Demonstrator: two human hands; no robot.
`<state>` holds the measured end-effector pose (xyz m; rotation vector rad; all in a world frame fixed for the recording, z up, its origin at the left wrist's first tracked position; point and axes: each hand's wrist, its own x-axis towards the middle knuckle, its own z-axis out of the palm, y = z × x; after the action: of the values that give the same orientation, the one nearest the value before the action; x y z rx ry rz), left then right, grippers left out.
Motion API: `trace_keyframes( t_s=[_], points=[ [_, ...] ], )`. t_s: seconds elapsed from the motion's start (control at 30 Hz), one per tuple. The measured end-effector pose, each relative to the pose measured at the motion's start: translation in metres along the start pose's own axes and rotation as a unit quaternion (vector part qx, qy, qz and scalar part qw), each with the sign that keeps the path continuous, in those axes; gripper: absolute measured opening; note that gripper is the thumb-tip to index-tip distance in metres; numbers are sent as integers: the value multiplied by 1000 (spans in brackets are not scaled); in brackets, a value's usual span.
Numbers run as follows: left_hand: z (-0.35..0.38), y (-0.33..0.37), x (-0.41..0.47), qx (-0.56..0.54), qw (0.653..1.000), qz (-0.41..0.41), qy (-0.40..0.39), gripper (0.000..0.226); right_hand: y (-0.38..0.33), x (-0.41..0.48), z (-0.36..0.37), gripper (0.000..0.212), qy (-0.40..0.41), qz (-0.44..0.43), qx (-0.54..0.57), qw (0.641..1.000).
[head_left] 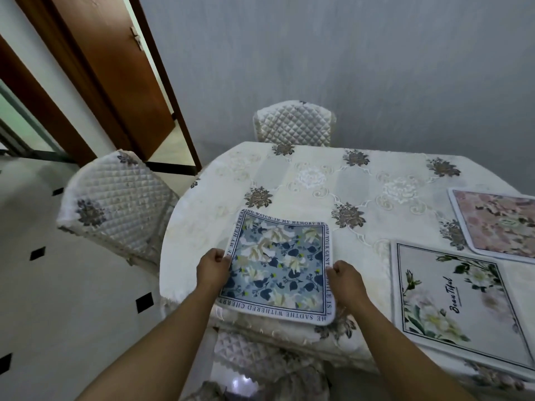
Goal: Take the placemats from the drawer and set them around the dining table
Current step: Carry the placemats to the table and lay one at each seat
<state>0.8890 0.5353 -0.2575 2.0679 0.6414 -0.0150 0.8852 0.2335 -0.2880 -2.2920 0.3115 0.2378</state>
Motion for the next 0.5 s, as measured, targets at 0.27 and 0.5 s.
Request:
trace_keyframes(
  t_s=[0.27,0.5],
  points=[
    [46,-25,53,67,996,19,-52,8,45,27,45,38,6,46,-49,998],
    [47,-57,60,157,978,23,-133,15,41,18,72,13,137,73,-40,987]
  ],
)
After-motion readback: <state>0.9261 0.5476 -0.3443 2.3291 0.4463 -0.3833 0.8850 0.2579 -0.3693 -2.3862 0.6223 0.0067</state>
